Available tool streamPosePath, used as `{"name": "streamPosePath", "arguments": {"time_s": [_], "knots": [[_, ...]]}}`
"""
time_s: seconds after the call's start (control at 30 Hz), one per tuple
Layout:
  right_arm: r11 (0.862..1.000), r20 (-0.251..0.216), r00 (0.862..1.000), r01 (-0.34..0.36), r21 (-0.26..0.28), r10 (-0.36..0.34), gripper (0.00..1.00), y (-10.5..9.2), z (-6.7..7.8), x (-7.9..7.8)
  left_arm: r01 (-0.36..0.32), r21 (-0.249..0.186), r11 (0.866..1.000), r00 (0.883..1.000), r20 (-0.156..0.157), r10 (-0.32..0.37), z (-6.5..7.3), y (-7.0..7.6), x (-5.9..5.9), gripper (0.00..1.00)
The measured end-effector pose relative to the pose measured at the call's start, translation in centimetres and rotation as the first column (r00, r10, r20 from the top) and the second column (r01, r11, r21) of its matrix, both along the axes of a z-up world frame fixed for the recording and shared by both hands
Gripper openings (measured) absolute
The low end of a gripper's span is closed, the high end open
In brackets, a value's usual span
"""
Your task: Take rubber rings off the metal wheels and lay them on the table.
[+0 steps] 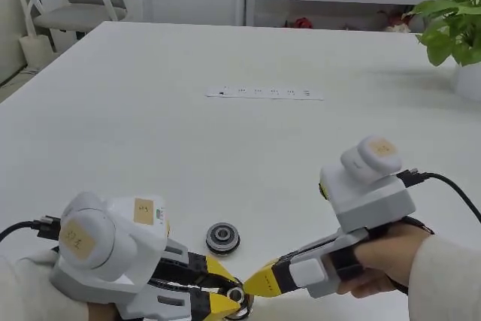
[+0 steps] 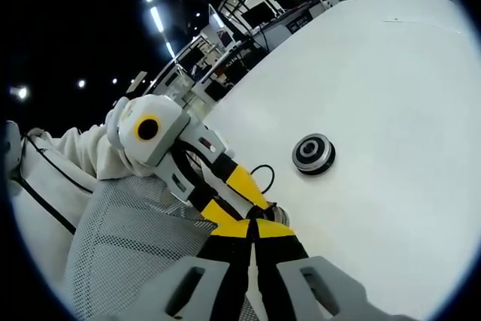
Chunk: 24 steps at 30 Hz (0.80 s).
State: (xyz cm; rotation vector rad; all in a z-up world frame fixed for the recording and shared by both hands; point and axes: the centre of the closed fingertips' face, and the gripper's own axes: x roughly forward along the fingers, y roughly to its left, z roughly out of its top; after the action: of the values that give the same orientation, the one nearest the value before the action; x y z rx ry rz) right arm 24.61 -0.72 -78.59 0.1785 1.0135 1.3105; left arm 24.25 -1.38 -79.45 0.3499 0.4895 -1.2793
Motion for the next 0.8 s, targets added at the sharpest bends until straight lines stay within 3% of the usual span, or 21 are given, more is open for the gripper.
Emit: {"name": "streamPosePath", "arguments": {"time_s": [0.43,0.8], "knots": [[0.999,-0.017,1.000,0.024,0.035,-0.023,0.00,0.24,0.59,0.32,-0.003,-0.002,1.000,1.000,-0.001,0.003,-0.02,-0.01,0.03,0.14],[0.998,-0.010,0.998,0.058,-0.009,-0.058,0.00,-0.23,-0.04,0.95,-0.005,0.007,1.000,1.000,0.001,0.005,-0.01,-0.05,0.03,0.14]]}}
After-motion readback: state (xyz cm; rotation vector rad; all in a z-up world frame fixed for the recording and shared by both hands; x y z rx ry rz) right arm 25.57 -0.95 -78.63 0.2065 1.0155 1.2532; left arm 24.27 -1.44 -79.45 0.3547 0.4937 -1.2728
